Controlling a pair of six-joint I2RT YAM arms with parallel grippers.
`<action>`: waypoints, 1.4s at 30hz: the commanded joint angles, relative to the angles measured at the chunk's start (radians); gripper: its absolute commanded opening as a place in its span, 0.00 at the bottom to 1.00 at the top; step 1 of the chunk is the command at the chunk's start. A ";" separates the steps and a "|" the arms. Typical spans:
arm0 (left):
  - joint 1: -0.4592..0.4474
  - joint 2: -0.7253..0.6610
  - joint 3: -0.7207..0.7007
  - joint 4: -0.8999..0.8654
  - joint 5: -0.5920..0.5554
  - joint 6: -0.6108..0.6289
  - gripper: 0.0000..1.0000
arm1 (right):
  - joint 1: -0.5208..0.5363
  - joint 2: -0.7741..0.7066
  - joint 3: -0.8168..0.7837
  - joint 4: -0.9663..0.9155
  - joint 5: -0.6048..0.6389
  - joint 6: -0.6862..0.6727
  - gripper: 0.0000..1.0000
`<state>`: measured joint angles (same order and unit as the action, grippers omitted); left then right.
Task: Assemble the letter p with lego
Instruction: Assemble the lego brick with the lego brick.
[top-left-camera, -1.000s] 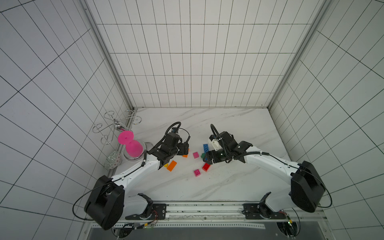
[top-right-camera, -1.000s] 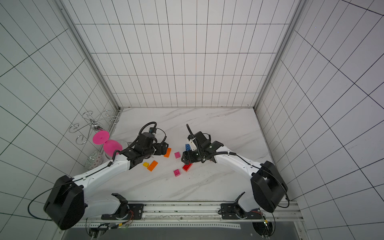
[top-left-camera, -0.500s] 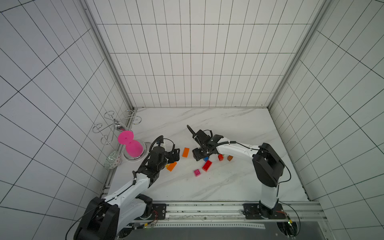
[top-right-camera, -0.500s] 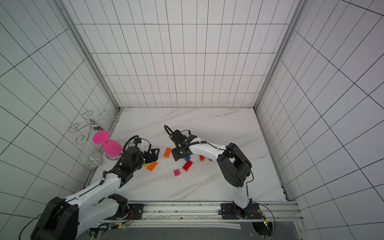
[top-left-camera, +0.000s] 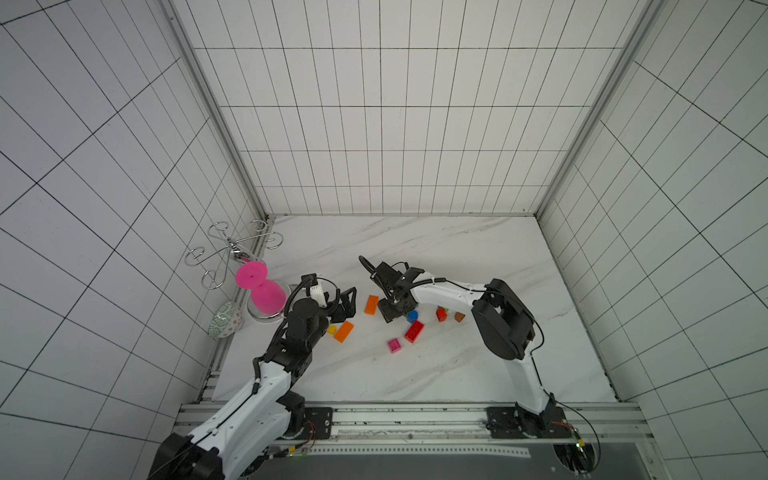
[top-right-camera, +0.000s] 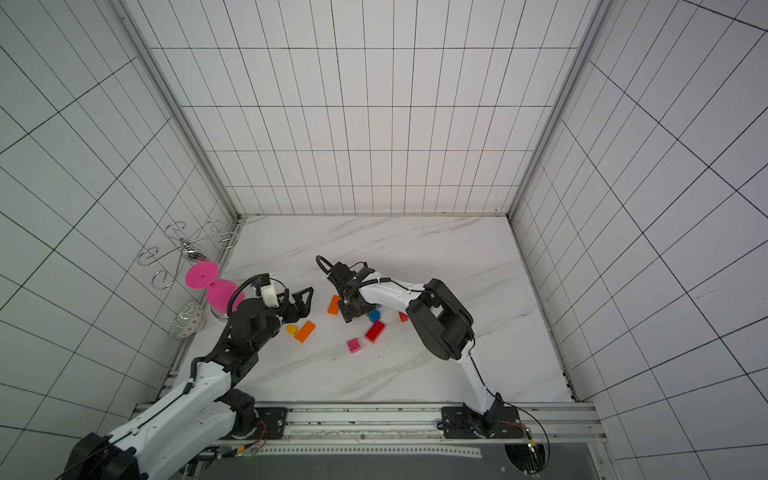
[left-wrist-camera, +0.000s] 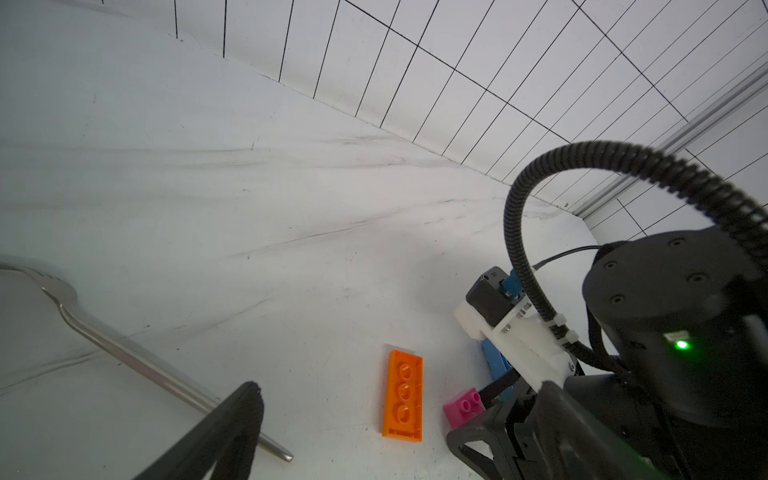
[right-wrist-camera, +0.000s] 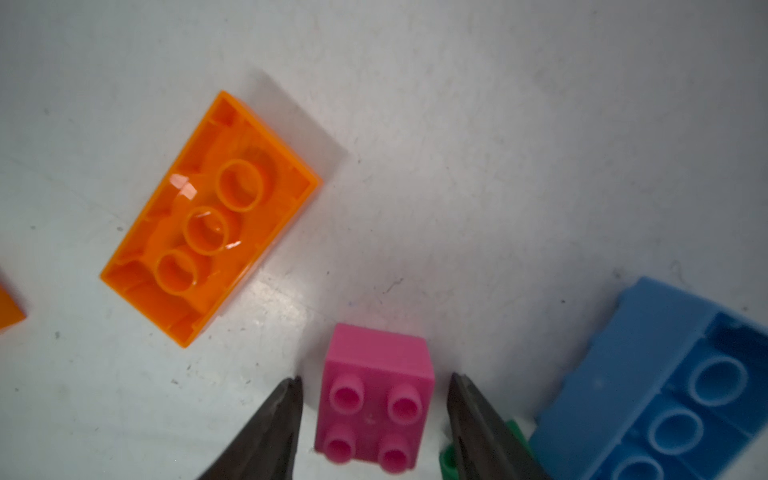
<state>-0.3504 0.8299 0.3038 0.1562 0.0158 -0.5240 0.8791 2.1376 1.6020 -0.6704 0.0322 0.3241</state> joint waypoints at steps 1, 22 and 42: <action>0.003 -0.020 -0.012 0.023 -0.015 -0.010 0.98 | 0.005 0.032 0.073 -0.037 0.019 -0.002 0.54; -0.259 -0.294 -0.169 0.340 0.115 0.194 0.97 | -0.185 -0.496 -0.240 0.023 -0.636 0.176 0.21; -0.463 -0.007 -0.089 0.498 0.348 0.333 0.93 | -0.259 -0.688 -0.545 0.446 -1.239 0.699 0.22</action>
<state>-0.8062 0.8101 0.1768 0.6323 0.3397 -0.2337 0.6220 1.4807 1.0904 -0.3485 -1.1358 0.9161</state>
